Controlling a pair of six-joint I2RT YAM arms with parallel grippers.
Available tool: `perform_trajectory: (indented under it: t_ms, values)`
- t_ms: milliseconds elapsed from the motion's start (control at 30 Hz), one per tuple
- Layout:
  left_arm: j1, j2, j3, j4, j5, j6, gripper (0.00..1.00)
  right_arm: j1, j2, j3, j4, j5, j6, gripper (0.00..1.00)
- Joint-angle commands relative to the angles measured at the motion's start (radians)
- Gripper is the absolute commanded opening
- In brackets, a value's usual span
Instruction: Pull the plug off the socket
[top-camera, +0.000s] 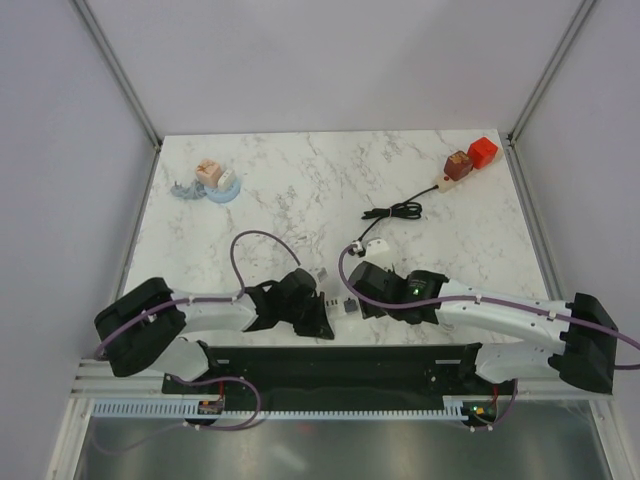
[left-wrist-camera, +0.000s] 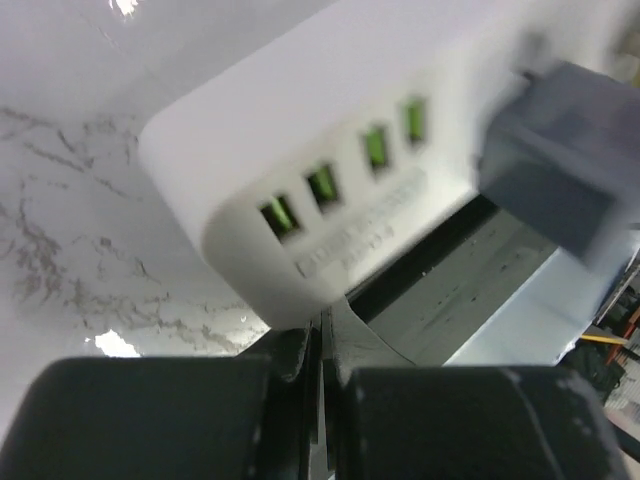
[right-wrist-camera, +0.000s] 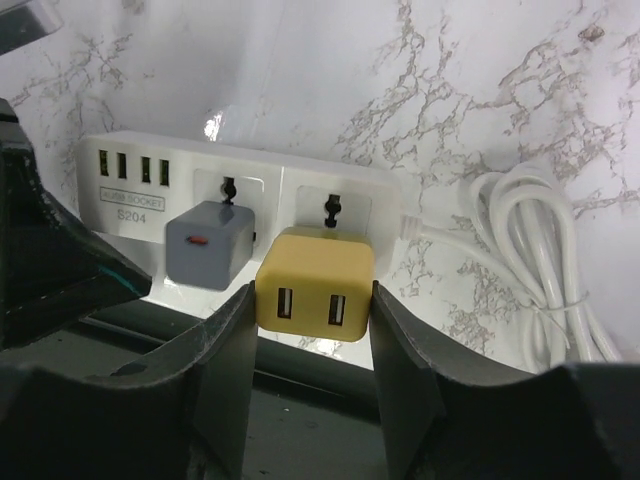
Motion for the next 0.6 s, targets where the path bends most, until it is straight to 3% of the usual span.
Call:
perform_trajectory:
  t_ms: [0,133,167,233,267,300,367,467,567]
  values:
    - [-0.01,-0.116,-0.037,0.061,0.0,0.048,0.02,0.007,-0.011,0.031,0.024,0.028,-0.009,0.0]
    - [-0.01,-0.332,-0.053,-0.01,0.014,0.095,0.03,0.0,0.008,0.031,0.033,0.02,-0.029,0.0]
    - [-0.01,-0.428,-0.057,-0.028,0.006,0.106,0.2,-0.003,0.006,0.028,0.038,0.016,-0.035,0.0]
    - [-0.01,-0.507,-0.056,-0.097,-0.029,0.143,0.44,-0.023,0.002,0.023,0.042,-0.006,-0.06,0.0]
    - [-0.009,-0.559,-0.041,-0.137,-0.05,0.158,0.66,-0.03,-0.009,0.021,0.047,-0.014,-0.066,0.0]
    - [-0.009,-0.572,-0.031,-0.165,-0.07,0.183,0.73,-0.042,-0.012,0.02,0.047,-0.027,-0.072,0.0]
    - [-0.007,-0.576,-0.002,-0.234,-0.126,0.197,0.75,-0.056,-0.03,0.021,0.044,-0.041,-0.085,0.0]
    - [-0.007,-0.556,0.019,-0.248,-0.14,0.183,0.67,-0.078,-0.05,0.05,0.036,-0.055,-0.1,0.0]
    - [-0.007,-0.556,0.022,-0.245,-0.156,0.148,0.65,-0.113,-0.017,0.107,0.038,-0.064,-0.137,0.0]
